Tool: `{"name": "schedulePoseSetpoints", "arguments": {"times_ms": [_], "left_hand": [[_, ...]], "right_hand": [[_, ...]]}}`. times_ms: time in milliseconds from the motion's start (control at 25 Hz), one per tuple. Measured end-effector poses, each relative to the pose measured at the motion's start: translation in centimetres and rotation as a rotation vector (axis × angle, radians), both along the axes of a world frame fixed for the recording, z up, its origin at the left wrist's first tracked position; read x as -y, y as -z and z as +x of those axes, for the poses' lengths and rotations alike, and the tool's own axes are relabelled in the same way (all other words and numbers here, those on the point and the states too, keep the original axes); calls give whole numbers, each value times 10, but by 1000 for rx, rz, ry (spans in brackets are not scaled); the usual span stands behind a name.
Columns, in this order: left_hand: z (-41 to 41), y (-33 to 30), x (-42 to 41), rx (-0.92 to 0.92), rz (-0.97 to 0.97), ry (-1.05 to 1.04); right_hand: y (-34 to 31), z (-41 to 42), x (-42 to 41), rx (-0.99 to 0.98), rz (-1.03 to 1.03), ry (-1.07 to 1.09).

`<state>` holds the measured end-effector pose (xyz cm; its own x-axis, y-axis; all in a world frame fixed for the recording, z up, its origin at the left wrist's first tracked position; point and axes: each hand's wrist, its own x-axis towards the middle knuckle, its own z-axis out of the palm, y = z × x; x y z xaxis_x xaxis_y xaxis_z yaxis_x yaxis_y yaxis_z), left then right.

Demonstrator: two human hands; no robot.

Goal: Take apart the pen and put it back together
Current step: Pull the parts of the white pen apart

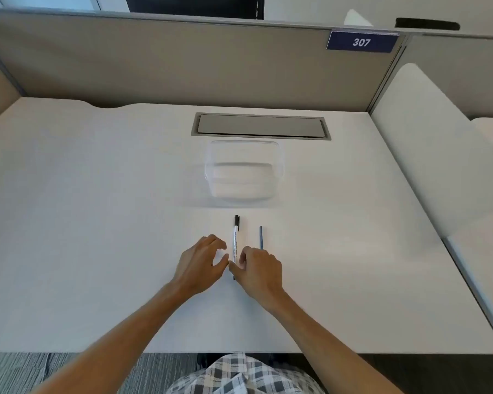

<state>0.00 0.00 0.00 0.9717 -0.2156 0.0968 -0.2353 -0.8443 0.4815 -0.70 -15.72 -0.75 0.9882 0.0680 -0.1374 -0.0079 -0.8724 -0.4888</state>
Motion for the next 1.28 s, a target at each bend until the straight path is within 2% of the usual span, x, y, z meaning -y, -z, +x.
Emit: {"name": "schedulePoseSetpoints", "arguments": {"times_ms": [120, 240, 480, 680, 960, 1160, 1280], "left_hand": [[0, 2, 2, -12, 6, -7], [0, 4, 4, -21, 28, 5], [8, -4, 9, 112, 125, 173], [19, -25, 17, 268, 159, 332], [26, -72, 28, 344, 12, 323], [21, -99, 36, 413, 38, 338], [16, -107, 39, 455, 71, 345]], "right_hand": [[3, -2, -3, 39, -73, 21], [4, -4, -5, 47, -54, 26], [-1, -4, 6, 139, -4, 67], [-25, 0, 30, 201, 219, 129], [-67, 7, 56, 169, 735, 155], [-81, 12, 58, 150, 888, 247], [-87, 15, 55, 146, 901, 297]]}}
